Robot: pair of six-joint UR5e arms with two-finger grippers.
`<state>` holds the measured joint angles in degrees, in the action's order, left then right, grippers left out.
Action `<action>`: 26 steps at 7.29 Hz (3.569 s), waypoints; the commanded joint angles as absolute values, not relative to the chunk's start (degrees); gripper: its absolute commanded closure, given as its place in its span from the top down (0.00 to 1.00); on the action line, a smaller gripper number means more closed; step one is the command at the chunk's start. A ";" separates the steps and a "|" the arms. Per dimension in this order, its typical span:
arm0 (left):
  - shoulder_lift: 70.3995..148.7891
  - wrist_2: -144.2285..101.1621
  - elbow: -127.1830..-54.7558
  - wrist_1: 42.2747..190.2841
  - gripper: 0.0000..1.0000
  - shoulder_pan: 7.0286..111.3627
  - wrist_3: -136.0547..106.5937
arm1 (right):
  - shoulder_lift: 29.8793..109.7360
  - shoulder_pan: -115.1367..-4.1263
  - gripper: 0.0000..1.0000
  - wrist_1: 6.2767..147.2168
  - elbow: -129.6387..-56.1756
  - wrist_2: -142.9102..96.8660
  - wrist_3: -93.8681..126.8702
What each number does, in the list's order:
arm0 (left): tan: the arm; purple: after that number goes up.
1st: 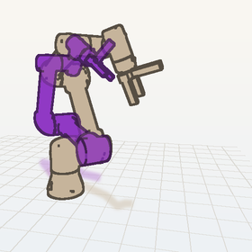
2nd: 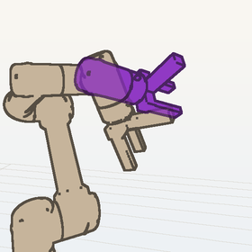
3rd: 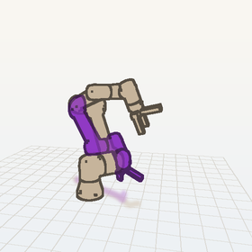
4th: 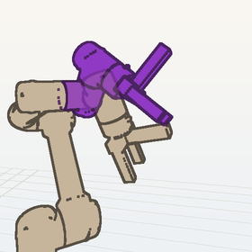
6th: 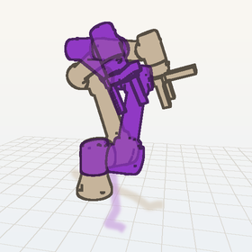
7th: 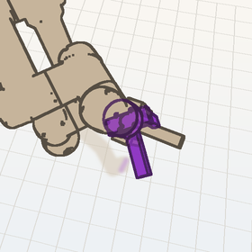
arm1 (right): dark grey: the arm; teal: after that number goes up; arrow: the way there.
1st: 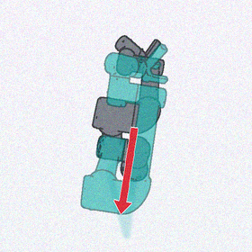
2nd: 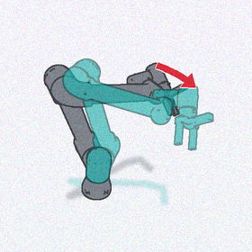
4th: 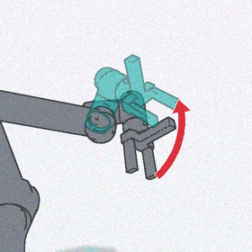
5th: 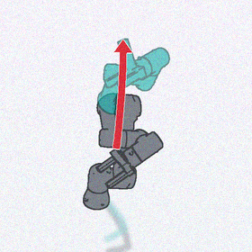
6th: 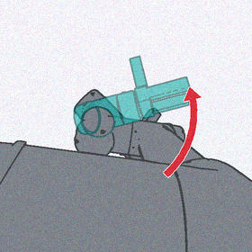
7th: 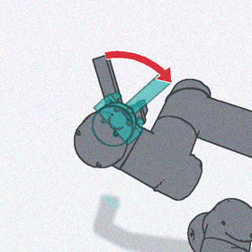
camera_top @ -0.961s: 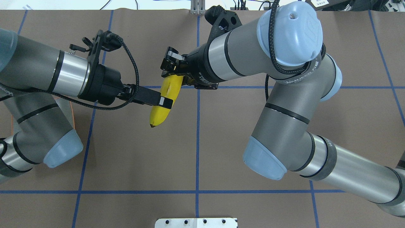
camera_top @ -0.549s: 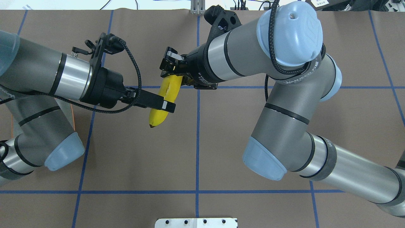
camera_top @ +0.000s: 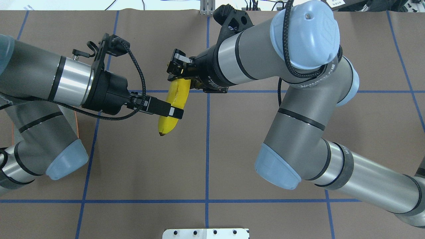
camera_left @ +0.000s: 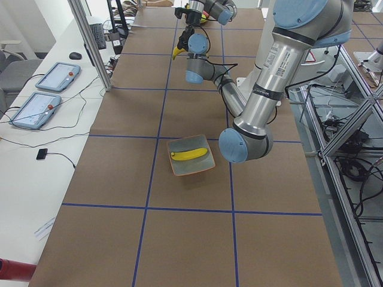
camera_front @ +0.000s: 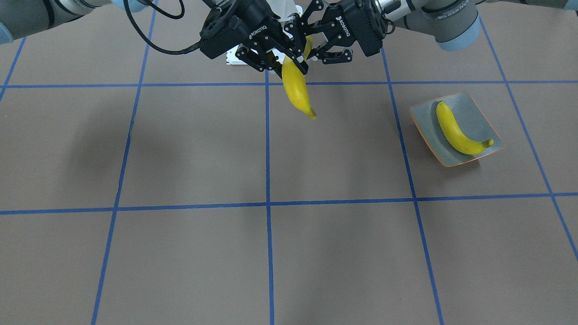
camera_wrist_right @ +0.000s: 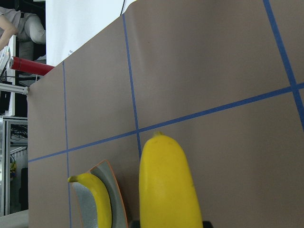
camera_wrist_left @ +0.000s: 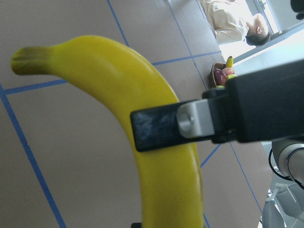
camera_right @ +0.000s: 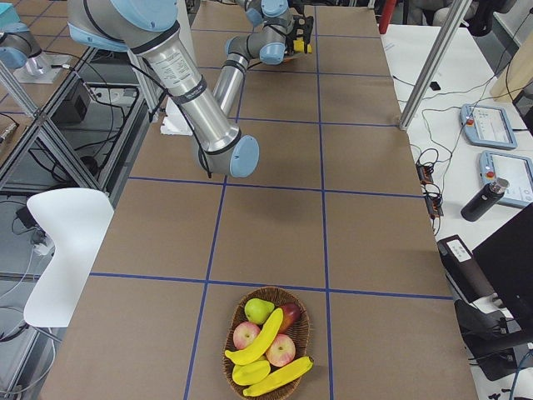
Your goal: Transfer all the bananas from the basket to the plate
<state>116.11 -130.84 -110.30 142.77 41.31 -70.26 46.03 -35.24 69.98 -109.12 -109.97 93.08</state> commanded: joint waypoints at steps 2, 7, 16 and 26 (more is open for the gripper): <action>115.32 -130.87 -110.22 142.74 0.00 41.31 -70.05 | 46.14 -35.42 1.00 67.94 -109.86 -107.49 90.35; 93.48 -130.43 -112.76 142.47 0.00 44.90 -69.61 | 58.95 -43.05 1.00 70.82 -109.69 -108.54 79.85; 76.90 -114.44 -111.89 131.50 0.68 43.24 -53.30 | 81.62 -67.20 1.00 75.67 -109.07 -124.26 27.41; 79.72 -117.16 -117.86 131.84 1.00 46.23 -50.36 | 93.25 -97.64 1.00 75.15 -76.43 -144.72 -41.08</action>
